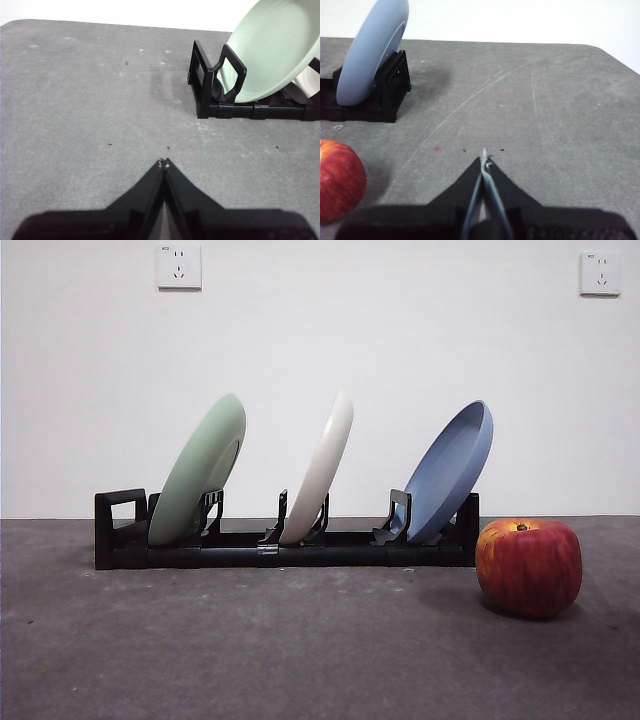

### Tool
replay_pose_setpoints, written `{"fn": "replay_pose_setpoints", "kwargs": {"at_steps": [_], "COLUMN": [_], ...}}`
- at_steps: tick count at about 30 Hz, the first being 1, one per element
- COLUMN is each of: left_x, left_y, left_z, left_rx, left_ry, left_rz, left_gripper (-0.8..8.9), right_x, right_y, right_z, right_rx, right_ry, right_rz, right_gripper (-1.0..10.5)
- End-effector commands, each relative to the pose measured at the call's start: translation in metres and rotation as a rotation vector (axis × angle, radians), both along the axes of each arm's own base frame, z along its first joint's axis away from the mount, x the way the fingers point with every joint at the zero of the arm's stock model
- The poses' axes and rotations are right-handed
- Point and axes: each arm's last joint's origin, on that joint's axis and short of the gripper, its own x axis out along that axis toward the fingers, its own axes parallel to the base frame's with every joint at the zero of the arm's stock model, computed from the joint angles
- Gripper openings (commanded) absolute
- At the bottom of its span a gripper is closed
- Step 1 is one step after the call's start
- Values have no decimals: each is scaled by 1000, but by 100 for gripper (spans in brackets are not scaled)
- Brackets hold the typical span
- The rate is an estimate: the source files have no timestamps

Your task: Take the green plate from the plate rack,put the plate on the table,take the apple from the table,put the apple in the plate

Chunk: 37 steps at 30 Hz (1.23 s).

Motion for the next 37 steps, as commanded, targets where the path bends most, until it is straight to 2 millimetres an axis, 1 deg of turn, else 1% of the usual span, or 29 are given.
{"fn": "replay_pose_setpoints", "kwargs": {"at_steps": [1, 5, 13, 15, 17, 21, 26, 29, 34, 37], "left_x": [1, 1, 1, 1, 0, -3, -5, -3, 6, 14], "left_y": [0, 0, 0, -2, -3, -5, -5, -5, -8, -10], "left_z": [-1, 1, 1, 5, 14, 45, 96, 124, 166, 188], "left_rx": [8, -23, -95, -120, -141, -172, -179, -179, -195, -199], "left_ry": [-8, -33, -21, -32, -51, -100, -131, -111, -28, 43], "left_rz": [-2, 5, 6, -31, -82, -140, -163, -163, -225, -275], "left_gripper": [-4, -4, -4, -4, -4, -5, -5, -5, -4, -4], "right_x": [0, 0, 0, 0, -2, -9, -14, -14, -9, -1], "right_y": [0, 0, 0, 0, 1, 2, 3, 4, 9, 12], "right_z": [-2, -2, -1, 3, 14, 50, 105, 139, 194, 220], "right_rx": [31, 123, 441, 505, 530, 552, 544, 540, 485, 490], "right_ry": [1, -2, -13, -24, -46, -104, -134, -153, -162, -127], "right_rz": [-4, -20, -75, -71, -45, -12, 35, 71, 262, 397], "right_gripper": [1, 1, 1, 0, -3, -10, -10, -9, 0, 1]}}
